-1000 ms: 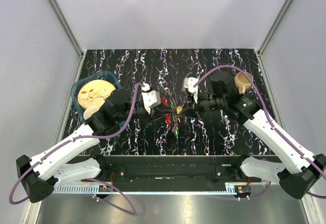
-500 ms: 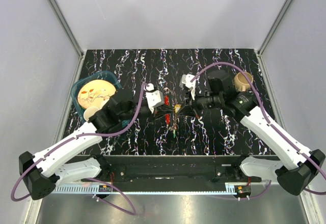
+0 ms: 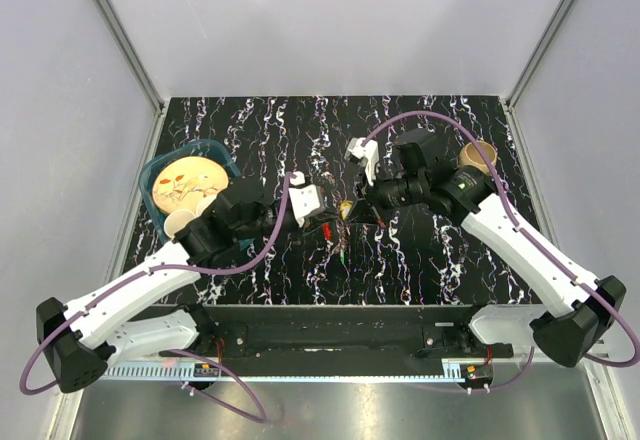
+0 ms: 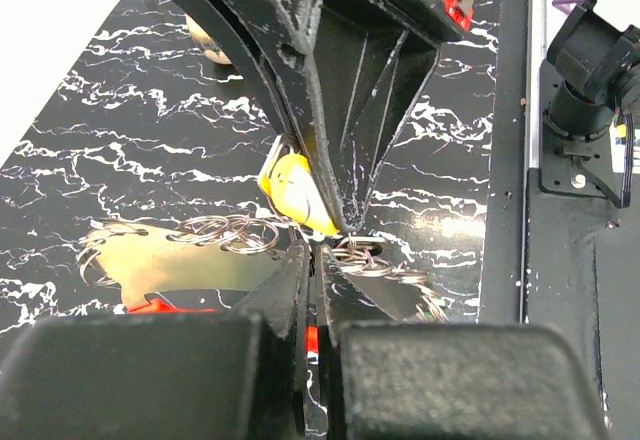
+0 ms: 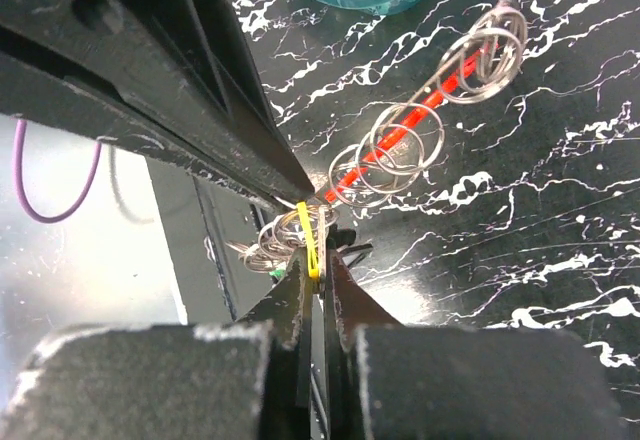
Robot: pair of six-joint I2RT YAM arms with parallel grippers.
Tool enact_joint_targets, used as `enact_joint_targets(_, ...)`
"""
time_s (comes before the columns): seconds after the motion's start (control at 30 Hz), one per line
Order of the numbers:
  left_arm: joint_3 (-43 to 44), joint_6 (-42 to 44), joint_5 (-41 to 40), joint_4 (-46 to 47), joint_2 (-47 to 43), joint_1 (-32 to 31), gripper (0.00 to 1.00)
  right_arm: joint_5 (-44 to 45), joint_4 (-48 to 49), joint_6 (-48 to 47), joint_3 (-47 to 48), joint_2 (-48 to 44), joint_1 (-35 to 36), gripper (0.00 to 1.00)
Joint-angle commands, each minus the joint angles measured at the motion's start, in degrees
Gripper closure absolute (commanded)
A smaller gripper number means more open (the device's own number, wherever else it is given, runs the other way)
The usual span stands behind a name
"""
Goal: Remove the keys from the keyring
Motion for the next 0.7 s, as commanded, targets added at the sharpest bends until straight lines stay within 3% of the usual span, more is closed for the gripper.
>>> enact_joint_targets(0.0, 0.1, 1.2, 2.8, -4.8, -1.8, -1.3, 1.0, 6.1, 2.3, 4.1, 4.3, 1.2, -1.1, 1.0)
enact_joint_targets(0.27, -1.7, 3.5, 0.6, -5.5, -3.3, -3.3, 1.0, 5.0, 1.3, 7.8, 6.7, 4.9, -2.8, 1.0)
enact_joint_targets(0.67, -1.8, 3.8, 4.7, -5.9, -4.2, -3.3, 1.0, 2.3, 0.9, 9.5, 4.7, 6.1, -7.3, 1.0)
